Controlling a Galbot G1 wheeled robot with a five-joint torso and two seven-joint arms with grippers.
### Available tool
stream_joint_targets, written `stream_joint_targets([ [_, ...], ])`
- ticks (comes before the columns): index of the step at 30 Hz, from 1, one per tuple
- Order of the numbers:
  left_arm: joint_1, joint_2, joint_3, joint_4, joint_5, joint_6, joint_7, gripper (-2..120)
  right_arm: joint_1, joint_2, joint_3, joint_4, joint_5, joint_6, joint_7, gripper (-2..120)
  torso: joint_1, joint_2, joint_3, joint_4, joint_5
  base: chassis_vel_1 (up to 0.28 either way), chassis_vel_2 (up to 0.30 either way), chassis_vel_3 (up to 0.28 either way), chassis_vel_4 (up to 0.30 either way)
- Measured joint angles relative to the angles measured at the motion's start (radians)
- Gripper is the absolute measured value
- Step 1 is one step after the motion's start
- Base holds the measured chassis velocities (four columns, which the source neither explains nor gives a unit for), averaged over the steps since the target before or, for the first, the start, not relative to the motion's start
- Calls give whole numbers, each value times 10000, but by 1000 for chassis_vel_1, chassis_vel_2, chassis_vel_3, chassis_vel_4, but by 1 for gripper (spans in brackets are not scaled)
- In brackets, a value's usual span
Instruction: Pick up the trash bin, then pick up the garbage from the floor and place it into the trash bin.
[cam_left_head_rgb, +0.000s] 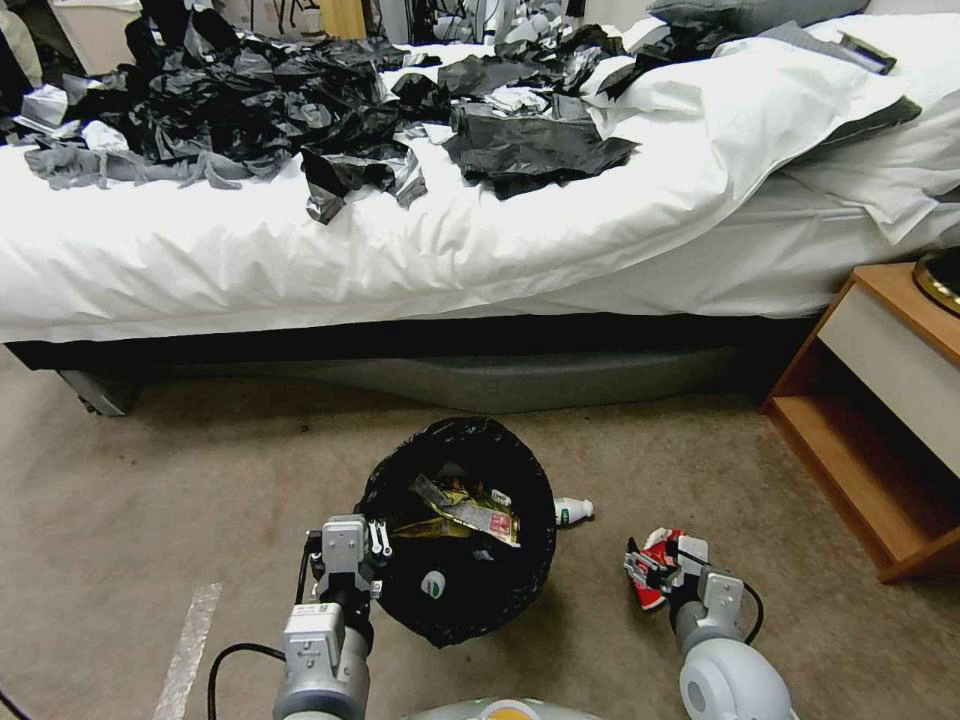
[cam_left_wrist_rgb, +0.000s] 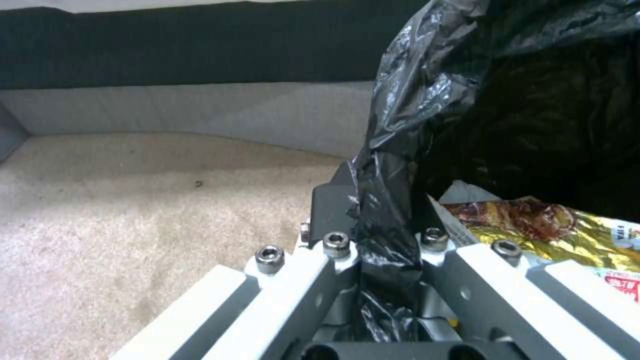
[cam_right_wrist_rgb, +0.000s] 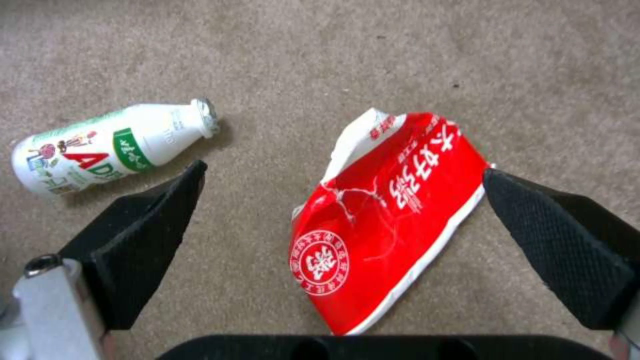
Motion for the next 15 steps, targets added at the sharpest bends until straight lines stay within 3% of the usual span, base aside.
stream_joint_targets([
  [15, 183, -23, 88, -88, 264, -38, 6, 1, 821, 321, -6, -1646, 90, 760, -947, 100, 0, 0, 0, 0, 0, 0, 0, 0, 0],
])
